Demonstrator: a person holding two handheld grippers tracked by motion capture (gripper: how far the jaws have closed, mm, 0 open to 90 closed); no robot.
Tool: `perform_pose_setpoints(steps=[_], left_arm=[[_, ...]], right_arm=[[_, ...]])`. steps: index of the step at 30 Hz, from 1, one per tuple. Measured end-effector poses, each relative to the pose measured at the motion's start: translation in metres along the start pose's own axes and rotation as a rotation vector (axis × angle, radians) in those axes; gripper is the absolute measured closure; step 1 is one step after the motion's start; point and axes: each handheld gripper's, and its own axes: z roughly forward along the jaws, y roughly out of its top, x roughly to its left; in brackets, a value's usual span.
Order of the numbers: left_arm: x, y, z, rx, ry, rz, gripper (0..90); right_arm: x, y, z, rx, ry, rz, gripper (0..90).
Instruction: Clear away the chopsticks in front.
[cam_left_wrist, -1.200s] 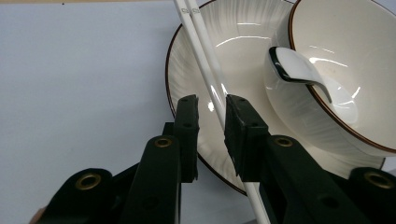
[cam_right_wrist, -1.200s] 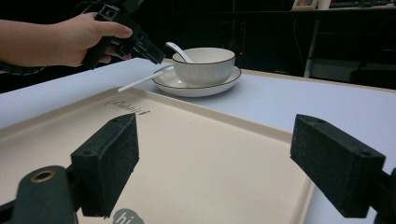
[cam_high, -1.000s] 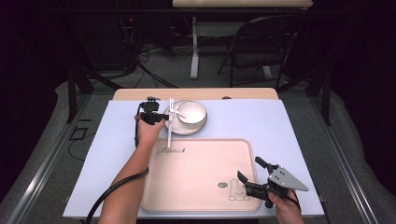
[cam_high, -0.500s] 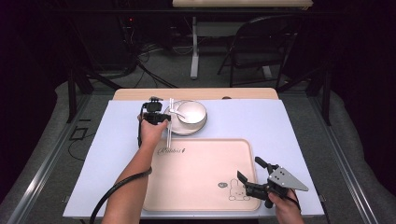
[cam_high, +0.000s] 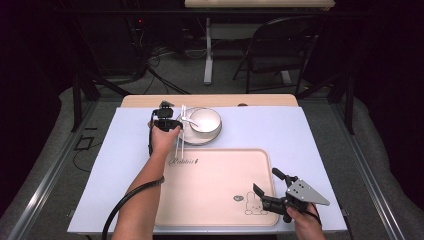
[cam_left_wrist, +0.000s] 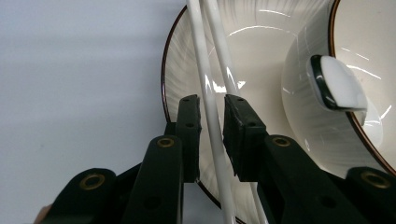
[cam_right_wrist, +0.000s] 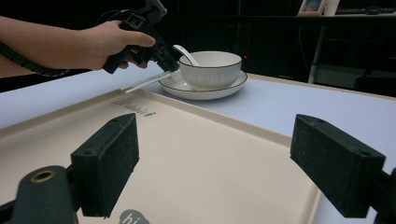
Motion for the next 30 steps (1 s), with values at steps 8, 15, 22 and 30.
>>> perform_pose_setpoints(steps=[8, 15, 22, 30], left_arm=[[0.001, 0.002, 0.004, 0.017, -0.006, -0.046, 78.5], [0.006, 0.003, 0.006, 0.021, -0.033, -0.099, 81.0], [0.011, 0.002, 0.007, 0.021, -0.056, -0.147, 83.8], [0.012, 0.002, 0.004, 0.016, -0.065, -0.167, 84.3]], right_arm=[[0.000, 0.000, -0.001, -0.003, 0.001, 0.000, 14.6], [0.000, 0.000, 0.000, -0.003, 0.001, -0.006, 14.7], [0.000, 0.000, 0.000, 0.000, 0.003, -0.006, 14.7], [0.000, 0.000, 0.000, -0.001, 0.015, 0.007, 14.7]])
